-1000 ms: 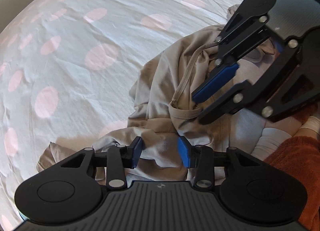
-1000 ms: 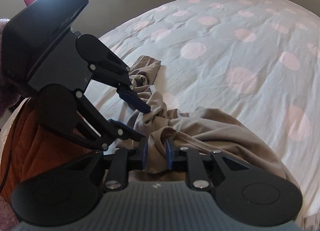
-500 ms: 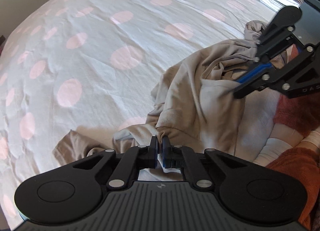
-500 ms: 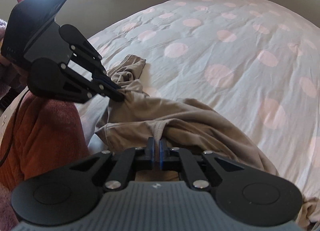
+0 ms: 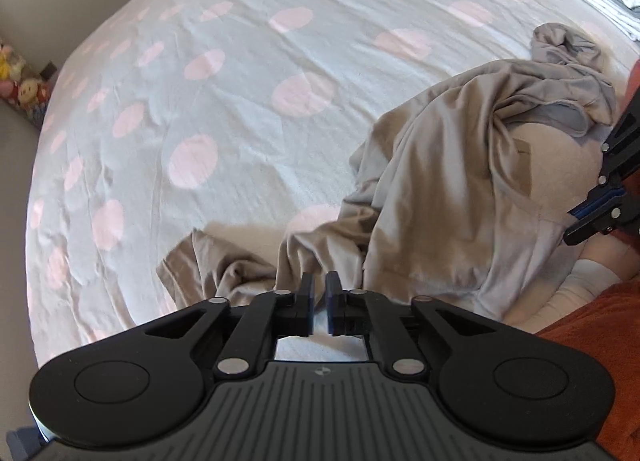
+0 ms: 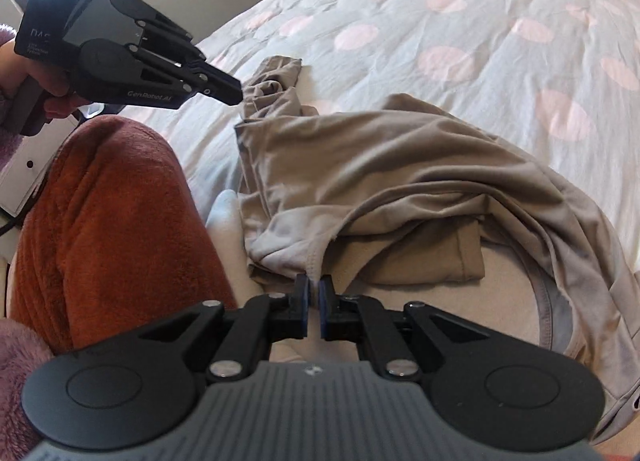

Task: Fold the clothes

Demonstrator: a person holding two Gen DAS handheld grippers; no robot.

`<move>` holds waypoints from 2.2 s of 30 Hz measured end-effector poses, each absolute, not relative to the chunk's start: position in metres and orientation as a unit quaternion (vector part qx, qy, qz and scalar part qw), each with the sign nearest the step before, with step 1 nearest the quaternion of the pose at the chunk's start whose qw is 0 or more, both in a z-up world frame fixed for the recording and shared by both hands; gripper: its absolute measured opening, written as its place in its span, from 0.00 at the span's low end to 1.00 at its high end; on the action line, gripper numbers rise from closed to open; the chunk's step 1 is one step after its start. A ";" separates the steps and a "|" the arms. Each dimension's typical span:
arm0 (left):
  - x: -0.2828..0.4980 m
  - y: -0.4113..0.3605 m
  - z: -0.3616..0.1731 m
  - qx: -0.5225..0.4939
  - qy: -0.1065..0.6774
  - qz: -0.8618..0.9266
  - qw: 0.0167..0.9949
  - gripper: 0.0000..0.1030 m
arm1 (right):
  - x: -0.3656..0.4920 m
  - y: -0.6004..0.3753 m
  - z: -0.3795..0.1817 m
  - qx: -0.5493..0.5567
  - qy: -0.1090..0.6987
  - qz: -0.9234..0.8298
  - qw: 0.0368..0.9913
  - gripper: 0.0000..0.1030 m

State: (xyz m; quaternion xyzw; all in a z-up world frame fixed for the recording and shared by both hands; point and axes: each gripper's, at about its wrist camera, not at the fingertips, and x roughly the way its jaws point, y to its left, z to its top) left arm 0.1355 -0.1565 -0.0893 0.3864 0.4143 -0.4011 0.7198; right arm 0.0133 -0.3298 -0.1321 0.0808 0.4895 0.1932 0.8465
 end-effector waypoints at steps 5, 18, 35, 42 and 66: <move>0.101 -0.165 -0.081 0.383 0.407 -0.464 0.688 0.20 | 0.010 -0.324 -0.133 0.073 0.497 0.222 0.836 0.17; 0.078 -0.177 -0.102 0.381 0.419 -0.497 0.658 0.20 | 0.042 -0.357 -0.150 0.185 0.510 0.202 0.815 0.25; 0.059 -0.190 -0.103 0.393 0.388 -0.547 0.630 0.43 | 0.046 -0.367 -0.162 0.230 0.505 0.204 0.806 0.04; 0.045 -0.193 -0.098 0.400 0.359 -0.562 0.629 0.46 | 0.043 -0.376 -0.138 0.248 0.467 0.212 0.822 0.03; 0.068 -0.206 -0.111 0.405 0.420 -0.490 0.647 0.01 | 0.025 -0.392 -0.103 0.232 0.425 0.236 0.843 0.07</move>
